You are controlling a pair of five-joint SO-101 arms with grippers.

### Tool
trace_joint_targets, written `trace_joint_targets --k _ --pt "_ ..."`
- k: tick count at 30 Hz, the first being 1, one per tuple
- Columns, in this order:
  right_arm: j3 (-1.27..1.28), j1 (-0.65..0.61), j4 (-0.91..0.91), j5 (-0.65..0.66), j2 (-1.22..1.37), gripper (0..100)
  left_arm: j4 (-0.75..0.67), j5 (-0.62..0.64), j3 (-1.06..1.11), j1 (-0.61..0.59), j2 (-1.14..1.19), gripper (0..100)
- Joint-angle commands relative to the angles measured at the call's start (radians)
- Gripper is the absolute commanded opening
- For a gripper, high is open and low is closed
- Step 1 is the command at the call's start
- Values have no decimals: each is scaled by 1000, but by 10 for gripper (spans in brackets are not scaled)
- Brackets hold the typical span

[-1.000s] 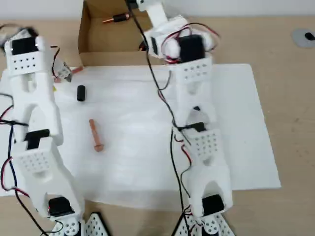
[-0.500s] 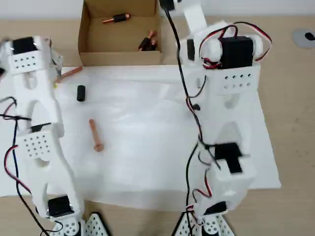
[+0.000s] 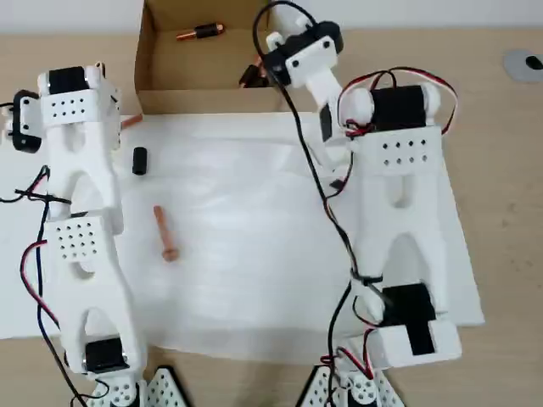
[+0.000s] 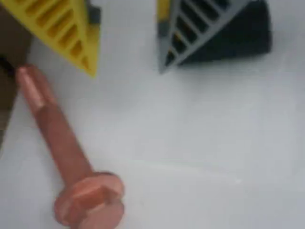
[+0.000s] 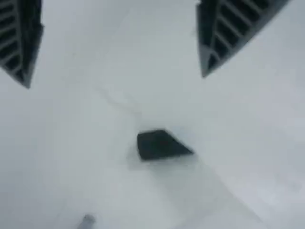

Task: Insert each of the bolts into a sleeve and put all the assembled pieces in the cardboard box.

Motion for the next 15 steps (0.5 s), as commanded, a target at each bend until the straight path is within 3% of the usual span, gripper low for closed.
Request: trace_joint_targets --k 1,15 --pt "36 12 14 8 -51 267 -28 61 -80 -26 -1 92" --pt "70 12 14 -15 -48 267 -150 71 -86 -49 124 63"
